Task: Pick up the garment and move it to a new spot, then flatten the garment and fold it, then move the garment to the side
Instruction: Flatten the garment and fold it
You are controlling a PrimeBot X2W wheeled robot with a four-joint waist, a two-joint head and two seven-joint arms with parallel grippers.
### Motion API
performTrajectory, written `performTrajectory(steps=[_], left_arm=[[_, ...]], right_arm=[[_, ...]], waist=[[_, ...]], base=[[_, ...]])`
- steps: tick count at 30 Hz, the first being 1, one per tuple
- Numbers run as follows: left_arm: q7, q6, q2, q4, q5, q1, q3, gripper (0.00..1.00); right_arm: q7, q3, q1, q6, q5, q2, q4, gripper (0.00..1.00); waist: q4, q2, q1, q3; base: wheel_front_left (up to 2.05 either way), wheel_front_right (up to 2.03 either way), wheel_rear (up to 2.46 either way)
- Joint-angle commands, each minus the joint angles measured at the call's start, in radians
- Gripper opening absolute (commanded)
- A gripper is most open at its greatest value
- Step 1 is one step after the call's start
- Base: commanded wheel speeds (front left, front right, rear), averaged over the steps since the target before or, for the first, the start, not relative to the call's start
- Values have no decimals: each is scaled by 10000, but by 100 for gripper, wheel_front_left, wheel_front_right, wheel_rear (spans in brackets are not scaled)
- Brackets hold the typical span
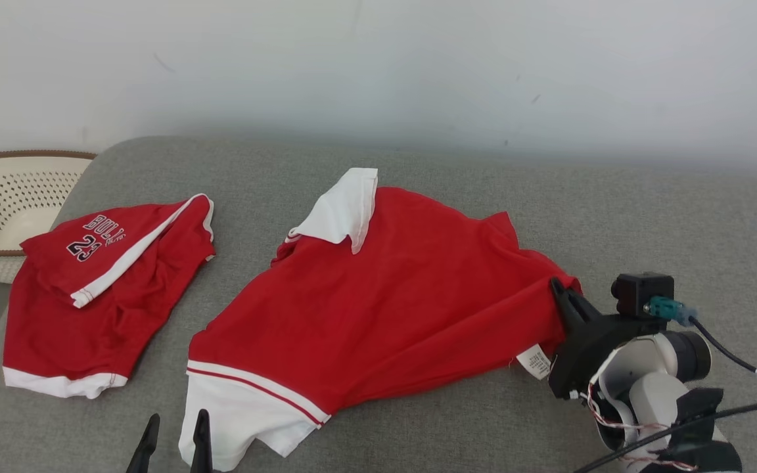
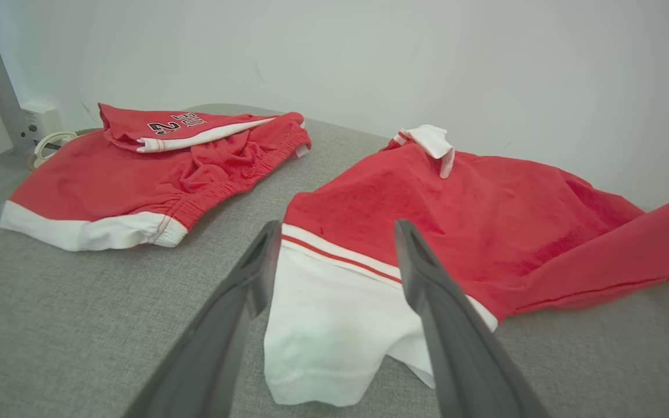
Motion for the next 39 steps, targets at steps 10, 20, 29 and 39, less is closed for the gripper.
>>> performTrajectory(steps=[10,20,29,39], left_arm=[[-44,-61,1,126,-171,-326,-118,100],[-44,-13,0,165,-182,-321,-74,100],[-44,28,0,89,-166,-165,-10,100],[-44,59,0,-28,-89,-49,42,100]], right_arm=[[-459,383,-2048,5,291,-23,2864,0],[-1834,761,-2745,5,592,77,4597,100],[-2690,1115,-1870,5,960,-99,3985,100],[-2855,558,-10,5,751,-135,2178,100]], waist=[[420,0,0,426],[410,0,0,468],[5,0,0,333],[-310,0,0,205]], base=[[0,0,0],[0,0,0],[0,0,0],[0,0,0]])
